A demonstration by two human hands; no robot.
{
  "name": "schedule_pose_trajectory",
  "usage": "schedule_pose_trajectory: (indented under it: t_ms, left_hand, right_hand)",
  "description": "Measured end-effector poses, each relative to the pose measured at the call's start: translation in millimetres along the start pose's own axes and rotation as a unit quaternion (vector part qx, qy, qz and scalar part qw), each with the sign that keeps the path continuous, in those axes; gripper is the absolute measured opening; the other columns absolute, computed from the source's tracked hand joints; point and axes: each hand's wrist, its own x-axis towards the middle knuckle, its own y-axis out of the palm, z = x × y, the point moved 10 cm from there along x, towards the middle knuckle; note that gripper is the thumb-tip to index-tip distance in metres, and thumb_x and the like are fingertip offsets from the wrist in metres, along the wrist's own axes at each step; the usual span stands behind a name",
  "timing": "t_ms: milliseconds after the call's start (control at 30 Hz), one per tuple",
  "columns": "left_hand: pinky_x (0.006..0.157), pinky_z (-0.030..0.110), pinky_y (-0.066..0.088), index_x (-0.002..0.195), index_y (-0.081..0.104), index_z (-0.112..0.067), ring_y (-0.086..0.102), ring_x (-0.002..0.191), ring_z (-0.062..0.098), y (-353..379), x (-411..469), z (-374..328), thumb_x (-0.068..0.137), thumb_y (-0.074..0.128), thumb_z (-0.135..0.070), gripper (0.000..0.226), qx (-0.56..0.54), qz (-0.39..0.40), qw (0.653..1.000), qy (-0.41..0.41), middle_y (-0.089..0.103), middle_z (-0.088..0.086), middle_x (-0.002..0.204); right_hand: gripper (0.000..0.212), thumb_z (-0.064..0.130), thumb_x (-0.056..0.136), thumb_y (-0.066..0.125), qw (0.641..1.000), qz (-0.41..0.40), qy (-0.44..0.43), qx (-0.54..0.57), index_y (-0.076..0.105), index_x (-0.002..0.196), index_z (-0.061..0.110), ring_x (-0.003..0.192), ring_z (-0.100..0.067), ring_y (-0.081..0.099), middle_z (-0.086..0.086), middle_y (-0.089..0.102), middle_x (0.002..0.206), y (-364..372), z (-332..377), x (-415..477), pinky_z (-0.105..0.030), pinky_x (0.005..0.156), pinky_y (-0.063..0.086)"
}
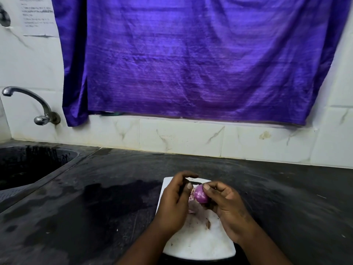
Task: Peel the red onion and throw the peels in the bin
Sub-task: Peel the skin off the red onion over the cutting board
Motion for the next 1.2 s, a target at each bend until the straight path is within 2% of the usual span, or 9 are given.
schedule_pose_trajectory:
  t_ms: [133, 267, 333, 533, 833, 900, 1033, 1133, 1200]
  left_hand:
    - [0.066, 0.057, 0.055, 0.116, 0.066, -0.028, 0.06, 0.071, 0.023, -8, 3, 11, 0.106, 0.05, -0.005, 0.03, -0.063, -0.032, 0.997, -0.036, 0.064, 0.009, 0.079]
    - [0.068, 0.042, 0.058, 0.109, 0.071, -0.026, 0.068, 0.077, 0.03, -3, 3, 9, 0.107, 0.048, -0.026, 0.023, -0.037, -0.024, 0.999, -0.031, 0.072, 0.011, 0.087]
    - [0.07, 0.037, 0.058, 0.098, 0.074, -0.025, 0.071, 0.081, 0.023, -3, 3, 10, 0.103, 0.051, -0.031, 0.024, -0.026, -0.024, 0.999, -0.036, 0.075, 0.004, 0.088]
    - [0.075, 0.038, 0.059, 0.092, 0.076, -0.014, 0.072, 0.085, 0.031, -6, 6, 20, 0.096, 0.07, -0.009, 0.008, -0.028, -0.025, 0.998, -0.056, 0.077, 0.01, 0.088]
    - [0.065, 0.036, 0.053, 0.085, 0.069, -0.003, 0.061, 0.067, 0.017, -8, 7, 27, 0.099, 0.064, -0.004, 0.015, -0.046, -0.044, 0.994, -0.094, 0.068, 0.017, 0.072]
    - [0.062, 0.041, 0.053, 0.085, 0.067, -0.001, 0.06, 0.065, 0.021, -7, 5, 32, 0.101, 0.061, -0.006, 0.017, -0.06, -0.04, 0.991, -0.114, 0.066, 0.013, 0.07]
    - [0.063, 0.043, 0.058, 0.089, 0.065, 0.003, 0.062, 0.068, 0.031, -8, 4, 41, 0.105, 0.056, -0.011, 0.022, -0.11, -0.04, 0.981, -0.153, 0.066, 0.027, 0.078]
    - [0.046, 0.026, 0.052, 0.079, 0.062, 0.001, 0.055, 0.051, 0.022, -10, 2, 36, 0.108, 0.05, -0.019, 0.037, -0.095, -0.05, 0.983, -0.147, 0.054, 0.018, 0.064]
    - [0.043, 0.022, 0.047, 0.081, 0.065, -0.002, 0.055, 0.049, 0.018, -6, 1, 30, 0.109, 0.044, -0.028, 0.044, -0.06, -0.038, 0.989, -0.13, 0.057, 0.01, 0.062]
  right_hand:
    - [0.025, 0.021, 0.08, 0.066, 0.999, -0.013, -0.004, 0.031, 0.071, 0.098, 0.003, 0.076, -0.019, 0.072, -0.017, 0.078, 0.096, -4, 3, 0, -0.028, 0.062, 0.057]
    - [0.028, 0.019, 0.08, 0.072, 0.997, -0.025, -0.022, -0.065, 0.071, 0.105, 0.006, 0.078, -0.017, 0.074, -0.011, 0.08, 0.095, -5, 6, 0, -0.027, 0.064, 0.056]
    - [0.027, 0.016, 0.082, 0.073, 0.995, -0.029, -0.027, -0.088, 0.071, 0.108, 0.008, 0.082, -0.018, 0.075, -0.009, 0.08, 0.098, -5, 6, 0, -0.028, 0.066, 0.056]
    - [0.026, 0.012, 0.083, 0.075, 0.993, -0.041, -0.04, -0.105, 0.07, 0.108, 0.007, 0.08, -0.016, 0.075, -0.01, 0.08, 0.096, -8, 7, 1, -0.026, 0.064, 0.055]
    - [0.036, 0.02, 0.069, 0.082, 0.99, -0.036, -0.077, -0.115, 0.073, 0.101, 0.008, 0.087, -0.022, 0.073, -0.014, 0.078, 0.098, -7, 8, 2, -0.025, 0.068, 0.058]
    - [0.034, 0.018, 0.069, 0.081, 0.989, -0.029, -0.088, -0.117, 0.073, 0.101, 0.008, 0.088, -0.022, 0.073, -0.014, 0.077, 0.099, -5, 11, 2, -0.026, 0.069, 0.059]
    - [0.033, 0.013, 0.078, 0.072, 0.996, -0.005, -0.078, -0.046, 0.069, 0.109, 0.004, 0.087, -0.024, 0.075, -0.017, 0.078, 0.101, -3, 11, 1, -0.027, 0.07, 0.059]
    - [0.035, 0.017, 0.078, 0.071, 0.996, -0.012, -0.071, -0.057, 0.068, 0.112, 0.005, 0.088, -0.024, 0.076, -0.014, 0.079, 0.102, -5, 11, 3, -0.027, 0.07, 0.059]
    - [0.037, 0.018, 0.077, 0.073, 0.995, -0.023, -0.069, -0.072, 0.068, 0.11, 0.004, 0.087, -0.022, 0.076, -0.013, 0.079, 0.1, -8, 9, 3, -0.026, 0.069, 0.06]
